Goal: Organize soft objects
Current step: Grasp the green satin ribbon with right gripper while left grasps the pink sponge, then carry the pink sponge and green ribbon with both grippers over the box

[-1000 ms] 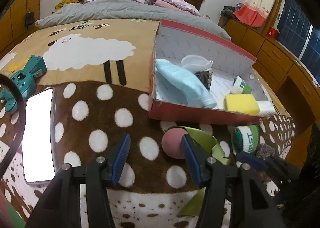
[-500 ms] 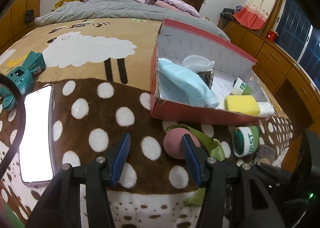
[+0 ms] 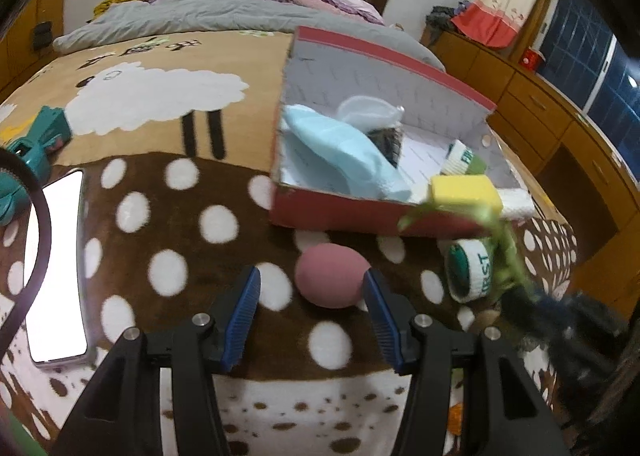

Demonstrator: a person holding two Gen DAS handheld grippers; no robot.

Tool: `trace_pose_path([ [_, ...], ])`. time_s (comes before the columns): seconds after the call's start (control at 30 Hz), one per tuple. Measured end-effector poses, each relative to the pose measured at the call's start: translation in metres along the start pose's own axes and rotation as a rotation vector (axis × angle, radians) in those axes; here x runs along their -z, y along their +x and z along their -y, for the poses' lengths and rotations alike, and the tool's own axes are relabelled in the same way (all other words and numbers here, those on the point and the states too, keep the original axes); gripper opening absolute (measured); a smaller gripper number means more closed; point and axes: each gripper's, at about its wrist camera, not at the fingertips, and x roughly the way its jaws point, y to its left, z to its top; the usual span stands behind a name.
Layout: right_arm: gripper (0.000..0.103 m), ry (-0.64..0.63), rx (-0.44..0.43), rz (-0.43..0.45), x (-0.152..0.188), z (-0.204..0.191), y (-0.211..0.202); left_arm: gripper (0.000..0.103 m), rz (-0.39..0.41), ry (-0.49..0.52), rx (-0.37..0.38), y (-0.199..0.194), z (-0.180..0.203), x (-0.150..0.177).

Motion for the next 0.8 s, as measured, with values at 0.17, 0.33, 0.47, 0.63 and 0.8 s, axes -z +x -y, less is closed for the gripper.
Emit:
trace_pose_path([
  [0.17, 0.010, 0.005, 0.009, 0.042, -0.007, 0.007, -0.015, 0.056, -0.027, 0.016, -0.005, 0.012, 0.008, 0.001],
  [0.33, 0.010, 0.014, 0.017, 0.058, -0.008, 0.013, -0.021, 0.056, -0.031, 0.007, -0.010, 0.020, 0.010, 0.002],
  [0.47, 0.010, 0.025, 0.017, 0.063, -0.007, 0.018, -0.023, 0.046, -0.022, 0.008, -0.003, 0.022, 0.013, 0.002],
  [0.63, 0.010, 0.038, 0.018, 0.068, -0.005, 0.024, -0.026, 0.042, -0.003, 0.037, -0.006, 0.016, 0.019, 0.003],
  [0.8, 0.010, 0.045, 0.025, 0.081, -0.006, 0.031, -0.033, 0.042, 0.032, 0.055, 0.015, -0.002, 0.029, -0.001],
])
